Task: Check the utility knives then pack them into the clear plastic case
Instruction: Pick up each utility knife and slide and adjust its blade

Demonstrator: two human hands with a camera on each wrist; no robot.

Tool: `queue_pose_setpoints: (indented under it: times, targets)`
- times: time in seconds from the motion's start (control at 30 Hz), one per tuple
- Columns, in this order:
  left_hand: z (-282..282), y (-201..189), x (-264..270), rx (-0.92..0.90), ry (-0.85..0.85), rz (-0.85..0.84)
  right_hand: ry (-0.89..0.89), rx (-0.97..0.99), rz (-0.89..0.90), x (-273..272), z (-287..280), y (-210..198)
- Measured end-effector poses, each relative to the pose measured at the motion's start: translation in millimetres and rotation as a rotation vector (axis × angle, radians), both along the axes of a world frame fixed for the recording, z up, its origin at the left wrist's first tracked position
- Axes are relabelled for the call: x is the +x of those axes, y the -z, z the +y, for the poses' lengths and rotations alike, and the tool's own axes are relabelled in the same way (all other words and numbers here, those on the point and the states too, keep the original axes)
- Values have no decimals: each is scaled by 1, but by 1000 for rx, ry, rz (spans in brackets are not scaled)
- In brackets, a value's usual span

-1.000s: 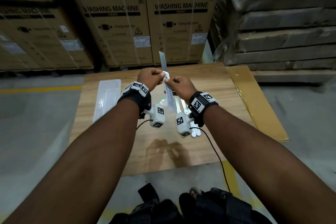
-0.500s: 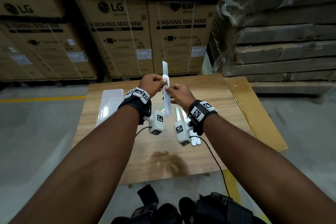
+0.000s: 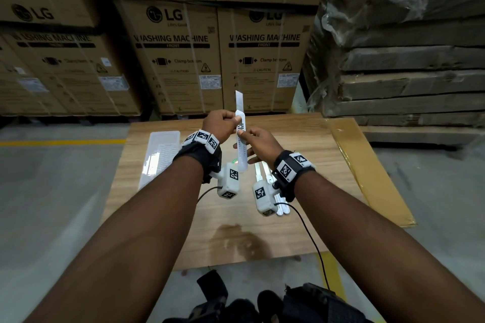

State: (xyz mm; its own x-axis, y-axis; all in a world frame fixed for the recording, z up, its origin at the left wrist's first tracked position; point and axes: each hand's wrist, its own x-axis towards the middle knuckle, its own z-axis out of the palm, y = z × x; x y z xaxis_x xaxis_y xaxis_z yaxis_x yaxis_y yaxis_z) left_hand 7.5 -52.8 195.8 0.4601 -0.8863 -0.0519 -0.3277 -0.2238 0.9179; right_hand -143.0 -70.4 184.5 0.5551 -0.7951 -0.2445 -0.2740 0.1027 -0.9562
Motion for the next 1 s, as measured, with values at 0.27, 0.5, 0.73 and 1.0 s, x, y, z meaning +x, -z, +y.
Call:
queue_pose_setpoints:
  times: [0.27, 0.5, 0.73, 1.0]
  targets:
    - [-2, -6, 4, -2, -51, 71, -39, 72, -104, 5, -4, -2]
    - [-3, -3, 5, 3, -52, 51, -40, 81, -100, 6, -7, -2]
    - [0, -2, 2, -11, -40, -53, 24, 30, -21, 15, -3, -2]
    - [2, -2, -3, -15, -49, -41, 71, -261, 195, 16, -6, 0]
